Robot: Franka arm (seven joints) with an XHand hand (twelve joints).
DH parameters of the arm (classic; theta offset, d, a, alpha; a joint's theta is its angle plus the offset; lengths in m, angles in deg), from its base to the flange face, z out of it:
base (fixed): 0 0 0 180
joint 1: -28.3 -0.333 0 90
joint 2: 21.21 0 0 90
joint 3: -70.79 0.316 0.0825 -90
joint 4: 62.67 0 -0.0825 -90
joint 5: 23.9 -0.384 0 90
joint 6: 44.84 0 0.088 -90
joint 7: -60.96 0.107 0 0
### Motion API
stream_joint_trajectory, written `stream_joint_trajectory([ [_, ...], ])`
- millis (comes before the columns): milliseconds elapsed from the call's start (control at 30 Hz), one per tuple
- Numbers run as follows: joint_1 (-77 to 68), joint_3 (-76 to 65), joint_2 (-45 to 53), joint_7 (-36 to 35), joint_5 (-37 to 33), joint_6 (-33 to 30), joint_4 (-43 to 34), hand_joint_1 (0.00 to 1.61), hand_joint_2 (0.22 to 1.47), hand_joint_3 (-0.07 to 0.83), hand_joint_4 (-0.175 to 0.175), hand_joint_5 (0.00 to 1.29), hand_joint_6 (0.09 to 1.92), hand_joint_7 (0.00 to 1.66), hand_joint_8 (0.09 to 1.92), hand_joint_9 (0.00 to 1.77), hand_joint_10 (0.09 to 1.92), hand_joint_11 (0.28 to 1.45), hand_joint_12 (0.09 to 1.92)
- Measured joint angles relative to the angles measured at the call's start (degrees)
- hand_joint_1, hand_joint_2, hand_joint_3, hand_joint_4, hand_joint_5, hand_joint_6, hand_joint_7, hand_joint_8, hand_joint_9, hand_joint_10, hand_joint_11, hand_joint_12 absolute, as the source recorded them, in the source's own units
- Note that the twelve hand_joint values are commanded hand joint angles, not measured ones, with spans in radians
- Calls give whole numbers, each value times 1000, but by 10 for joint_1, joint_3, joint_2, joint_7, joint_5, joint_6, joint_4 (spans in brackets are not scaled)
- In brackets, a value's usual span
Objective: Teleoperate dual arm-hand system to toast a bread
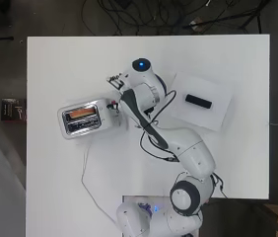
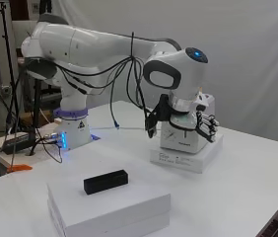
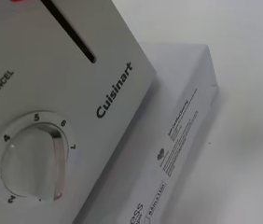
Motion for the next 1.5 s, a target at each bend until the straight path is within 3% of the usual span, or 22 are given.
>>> stream_joint_trajectory([
  [100, -18, -23, 1, -3, -5, 23, -30, 96, 849, -1, -147, 281, 87, 381, 87, 540, 87, 487, 87],
  [233, -12, -35, -7, 4, -23, 26, -61, 103, 907, 19, -131, 279, 87, 377, 87, 514, 87, 463, 87],
  [400, -7, -41, -14, 15, -22, 19, -28, 129, 937, 7, -118, 372, 87, 389, 87, 515, 87, 460, 87],
  [533, -19, -49, -21, 17, -14, 8, -29, 137, 963, 11, -136, 297, 87, 370, 87, 489, 87, 441, 87],
  [667, -30, -65, -28, 21, -13, 7, -25, 239, 1074, 9, -148, 281, 87, 383, 87, 518, 87, 447, 87],
  [900, -76, -141, -63, 19, -37, 24, -82, 236, 947, -20, -146, 214, 87, 353, 87, 460, 87, 409, 87],
  [967, -86, -154, -70, 12, -42, 34, -96, 165, 941, -12, -135, 206, 87, 332, 87, 430, 87, 389, 87],
  [1067, -94, -164, -72, 18, -40, 41, -105, 31, 1033, 16, -126, 198, 87, 304, 87, 382, 87, 373, 87],
  [1200, -26, -102, -66, 57, -14, -4, -38, 1, 1048, -3, -116, 204, 87, 273, 87, 336, 87, 373, 87],
  [1400, 141, 110, -27, 140, 18, -34, 78, 0, 1043, -4, -107, 212, 87, 271, 87, 331, 87, 378, 87],
  [1500, 215, 190, -11, 177, 29, -43, 122, 0, 1050, -1, -83, 292, 87, 254, 87, 316, 87, 374, 87],
])
